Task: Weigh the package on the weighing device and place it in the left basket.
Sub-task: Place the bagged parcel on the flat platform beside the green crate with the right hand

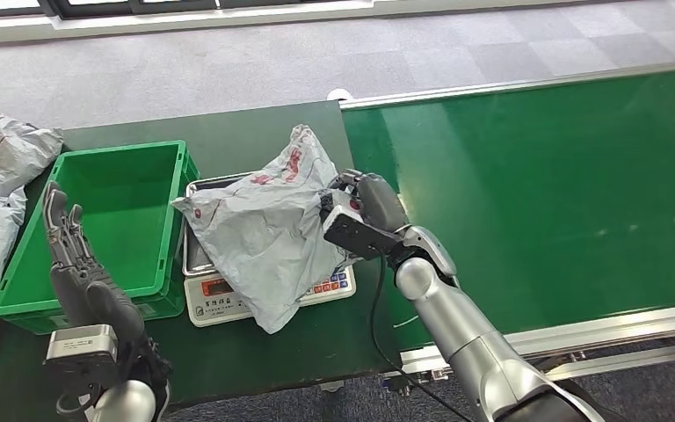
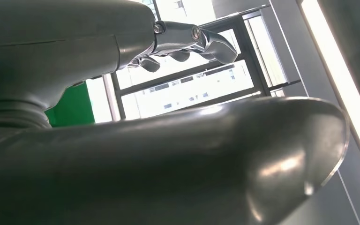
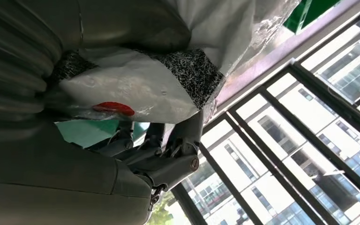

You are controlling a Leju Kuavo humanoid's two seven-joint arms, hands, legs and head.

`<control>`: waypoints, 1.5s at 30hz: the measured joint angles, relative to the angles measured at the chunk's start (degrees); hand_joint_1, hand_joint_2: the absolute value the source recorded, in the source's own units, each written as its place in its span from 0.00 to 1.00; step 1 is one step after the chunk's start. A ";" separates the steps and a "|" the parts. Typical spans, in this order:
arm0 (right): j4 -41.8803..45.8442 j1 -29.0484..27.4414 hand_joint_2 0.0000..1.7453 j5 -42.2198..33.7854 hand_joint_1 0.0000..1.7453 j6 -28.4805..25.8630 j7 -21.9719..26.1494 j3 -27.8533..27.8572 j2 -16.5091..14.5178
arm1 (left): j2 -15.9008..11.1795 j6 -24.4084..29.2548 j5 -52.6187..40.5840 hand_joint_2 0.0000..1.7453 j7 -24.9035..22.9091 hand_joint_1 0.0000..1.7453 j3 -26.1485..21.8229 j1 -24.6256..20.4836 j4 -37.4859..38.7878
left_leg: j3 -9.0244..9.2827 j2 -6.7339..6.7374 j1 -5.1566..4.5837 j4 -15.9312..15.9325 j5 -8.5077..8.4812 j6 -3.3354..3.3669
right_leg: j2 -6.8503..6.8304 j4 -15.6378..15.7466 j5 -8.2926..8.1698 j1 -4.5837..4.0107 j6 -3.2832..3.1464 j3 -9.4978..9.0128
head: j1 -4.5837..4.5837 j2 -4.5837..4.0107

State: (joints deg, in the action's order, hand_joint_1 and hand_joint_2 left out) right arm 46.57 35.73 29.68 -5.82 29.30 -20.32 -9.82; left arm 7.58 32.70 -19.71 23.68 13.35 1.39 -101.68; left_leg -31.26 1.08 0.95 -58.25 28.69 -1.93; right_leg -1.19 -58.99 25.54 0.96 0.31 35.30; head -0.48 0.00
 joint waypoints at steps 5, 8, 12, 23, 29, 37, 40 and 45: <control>-0.01 -0.23 0.00 2.00 0.00 -3.92 -0.61 -0.03 0.03 | 0.00 -0.45 -1.10 0.00 -0.19 0.00 0.00 0.42 -0.42 | 0.01 0.00 0.00 0.00 0.00 0.00 | 0.00 0.00 0.00 0.00 0.00 0.01 | 0.00 0.00; 1.06 -0.99 0.00 3.46 0.00 -6.57 -1.10 -0.03 0.13 | -0.02 -0.89 -1.73 0.00 -0.17 0.00 0.00 0.70 -0.62 | 0.01 0.00 0.00 0.00 0.00 0.00 | 0.00 0.01 0.00 0.00 0.00 0.02 | 0.00 0.00; 2.54 -2.40 0.00 5.55 0.00 -9.52 -2.29 -0.03 0.39 | -0.13 -1.14 -2.01 0.00 -0.18 0.00 0.00 1.31 -0.63 | 0.00 0.01 0.00 0.00 0.00 0.00 | 0.01 0.01 0.00 0.00 0.00 0.02 | 0.00 0.00; 9.48 -6.85 0.00 10.39 0.00 -17.39 -4.76 -0.03 1.60 | -0.42 -1.14 -2.49 0.00 -0.27 0.00 0.00 2.65 -0.60 | 0.00 0.00 0.00 0.00 0.00 0.00 | 0.00 0.01 0.00 0.00 0.00 0.03 | 0.00 0.00; 17.71 -10.60 0.00 12.46 0.00 -20.05 -6.57 -0.09 2.53 | -0.56 -1.14 -2.66 0.00 -0.60 0.00 -0.02 3.27 -0.60 | -0.01 0.02 0.00 0.00 0.01 0.01 | 0.02 0.02 0.00 0.00 0.00 0.04 | -0.01 0.00; 25.33 -14.21 0.00 12.96 0.00 -20.60 -7.76 -0.09 3.50 | -0.66 -1.14 -2.76 0.00 -0.69 0.00 -0.02 3.95 -0.61 | -0.03 0.02 0.00 0.00 0.01 0.01 | 0.01 0.02 0.00 0.00 0.00 0.04 | 0.00 0.00; 26.38 -14.62 0.00 12.97 0.00 -20.60 -7.77 -0.10 3.66 | -0.68 -1.14 -2.77 0.00 -0.69 0.00 -0.02 4.07 -0.61 | -0.02 0.02 0.00 0.00 0.01 0.01 | 0.01 0.02 0.00 0.00 0.00 0.04 | 0.00 0.00; 29.00 -16.38 0.00 11.89 0.00 -22.11 -7.18 -0.11 4.04 | -0.72 -1.14 -2.83 0.00 -0.50 0.00 -0.02 4.28 -0.61 | 0.00 -0.01 0.00 0.00 0.01 0.01 | 0.00 0.02 0.00 0.00 0.00 0.04 | 0.00 0.00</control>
State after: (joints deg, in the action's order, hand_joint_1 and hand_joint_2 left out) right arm 75.57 19.35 41.56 -27.94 22.12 -20.44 -5.78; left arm 6.87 31.56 -22.55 23.18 13.33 5.67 -102.29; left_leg -31.26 1.07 0.95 -58.25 28.70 -1.92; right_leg -1.20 -58.97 25.54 0.96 0.31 35.34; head -0.48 0.00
